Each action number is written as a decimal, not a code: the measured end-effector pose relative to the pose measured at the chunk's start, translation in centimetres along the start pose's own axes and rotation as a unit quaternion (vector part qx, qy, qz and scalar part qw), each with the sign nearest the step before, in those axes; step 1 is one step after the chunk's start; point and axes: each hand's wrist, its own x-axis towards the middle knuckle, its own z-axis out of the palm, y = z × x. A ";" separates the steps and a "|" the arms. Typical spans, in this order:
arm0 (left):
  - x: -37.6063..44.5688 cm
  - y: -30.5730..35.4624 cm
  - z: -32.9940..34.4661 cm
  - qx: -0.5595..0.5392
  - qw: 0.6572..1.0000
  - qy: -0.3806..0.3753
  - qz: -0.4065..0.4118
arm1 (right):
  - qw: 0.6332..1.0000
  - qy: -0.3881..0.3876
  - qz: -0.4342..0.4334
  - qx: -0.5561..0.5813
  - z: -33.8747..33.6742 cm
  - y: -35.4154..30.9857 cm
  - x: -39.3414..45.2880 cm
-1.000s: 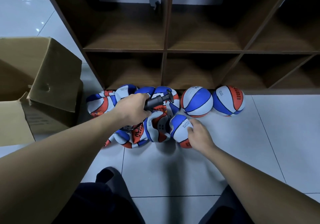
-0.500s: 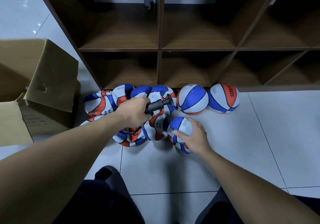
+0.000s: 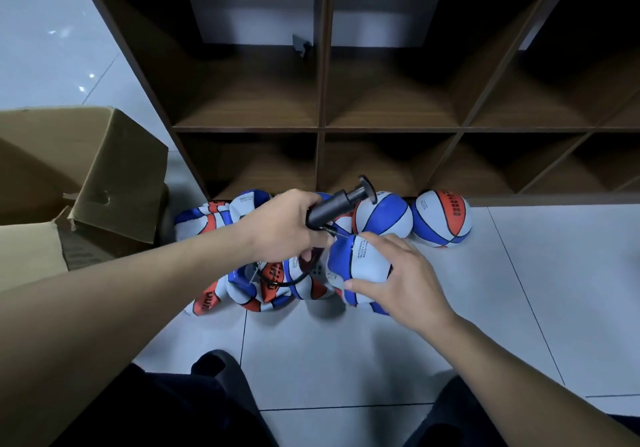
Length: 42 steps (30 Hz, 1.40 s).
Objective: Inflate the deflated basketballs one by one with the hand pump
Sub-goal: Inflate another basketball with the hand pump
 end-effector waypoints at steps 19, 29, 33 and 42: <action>-3.9 -1.4 0.6 0.061 0.998 0.024 0.020 | 0.999 0.031 -0.010 0.020 0.7 -3.4 -2.5; -3.3 -1.1 0.7 0.070 0.997 0.018 0.025 | 0.999 0.044 -0.006 0.027 1.1 -3.1 -2.3; -3.3 -1.1 0.5 0.070 0.997 0.015 0.024 | 0.998 0.047 -0.003 0.029 1.3 -3.0 -2.2; -3.3 -0.9 0.4 0.086 0.996 0.011 0.016 | 0.998 0.052 -0.006 0.036 1.3 -3.1 -2.3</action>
